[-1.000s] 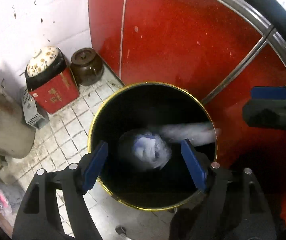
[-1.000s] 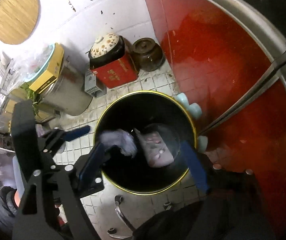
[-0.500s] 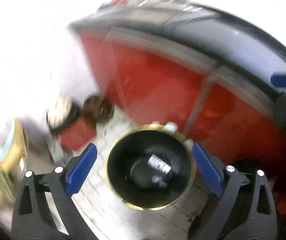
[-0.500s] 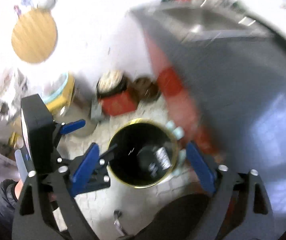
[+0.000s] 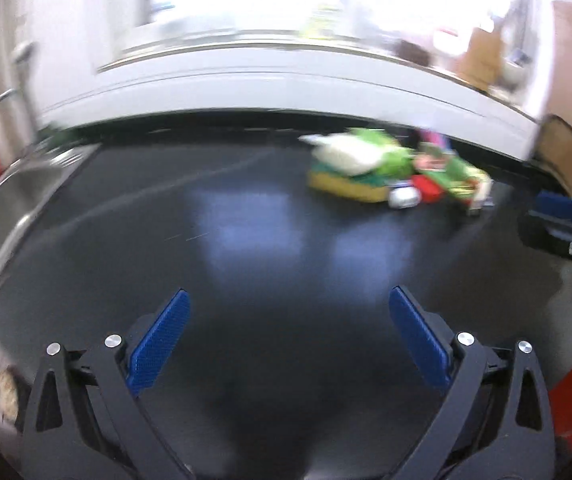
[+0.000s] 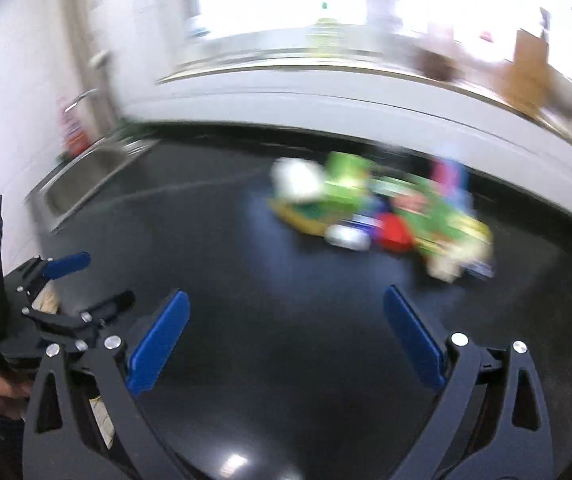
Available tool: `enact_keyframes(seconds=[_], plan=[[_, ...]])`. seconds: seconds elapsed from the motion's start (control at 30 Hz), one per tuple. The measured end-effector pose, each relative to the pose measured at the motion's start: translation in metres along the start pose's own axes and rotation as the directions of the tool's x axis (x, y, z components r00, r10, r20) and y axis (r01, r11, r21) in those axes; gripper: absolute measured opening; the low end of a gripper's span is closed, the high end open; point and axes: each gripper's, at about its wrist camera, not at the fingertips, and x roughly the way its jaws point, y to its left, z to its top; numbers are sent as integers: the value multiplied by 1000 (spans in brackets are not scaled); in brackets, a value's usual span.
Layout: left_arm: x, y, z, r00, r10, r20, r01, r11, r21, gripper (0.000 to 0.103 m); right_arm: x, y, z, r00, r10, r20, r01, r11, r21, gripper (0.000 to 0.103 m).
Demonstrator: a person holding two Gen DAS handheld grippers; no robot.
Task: Collect trash
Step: 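Move both tools back over the countertop, then grasp the white sponge with bottle in the left tool while the right grasps the green juice pouch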
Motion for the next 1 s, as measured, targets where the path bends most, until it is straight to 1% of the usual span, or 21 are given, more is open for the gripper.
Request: enact_keyframes(seconds=[0.07, 0.13, 0.27, 0.37, 0.47, 0.53, 0.6, 0.67, 0.7, 0.73, 0.77, 0.83, 0.87, 0.93, 1.0], plan=[[12, -22, 9, 999, -39, -17, 40, 999, 22, 96, -13, -43, -11, 999, -39, 3, 39, 998, 52, 94], [20, -48, 14, 998, -53, -37, 54, 997, 46, 96, -23, -74, -21, 998, -67, 4, 66, 994, 89, 94], [34, -71, 23, 997, -51, -65, 56, 995, 79, 96, -27, -105, -30, 998, -69, 6, 68, 992, 104, 94], [47, -71, 33, 996, -30, -87, 36, 996, 76, 96, -17, -105, -24, 998, -56, -3, 56, 994, 96, 94], [66, -64, 54, 994, -28, -109, 33, 999, 37, 96, -1, -108, -9, 999, -42, -18, 44, 996, 77, 94], [83, -57, 76, 992, -47, -121, 47, 999, -2, 96, 16, -109, 7, 999, -45, -28, 46, 998, 45, 94], [104, -52, 99, 990, -23, -141, 20, 999, -26, 96, 30, -112, 22, 998, -58, -33, 59, 998, 22, 94], [120, -47, 120, 990, -11, -143, 4, 999, -54, 96, 48, -120, 38, 997, -65, -45, 66, 998, 10, 93], [133, -44, 133, 989, 8, -147, -18, 998, -67, 96, 59, -125, 47, 996, -71, -55, 72, 997, 11, 92], [143, -43, 143, 987, 25, -157, -36, 997, -68, 96, 70, -130, 56, 995, -77, -67, 78, 997, 17, 92], [158, -40, 154, 982, 29, -186, -44, 996, -80, 96, 78, -133, 62, 994, -77, -76, 79, 997, 22, 90], [178, -36, 164, 973, 13, -229, -39, 993, -110, 96, 96, -140, 76, 992, -72, -101, 75, 997, 32, 89], [190, -31, 168, 967, 29, -252, -64, 989, -134, 96, 108, -143, 82, 991, -68, -118, 72, 997, 33, 89], [201, -29, 172, 964, 26, -264, -65, 988, -139, 96, 130, -148, 91, 985, -70, -158, 75, 997, 25, 88], [212, -30, 175, 959, 38, -280, -78, 988, -131, 96, 148, -152, 93, 976, -81, -201, 87, 996, 23, 82]])
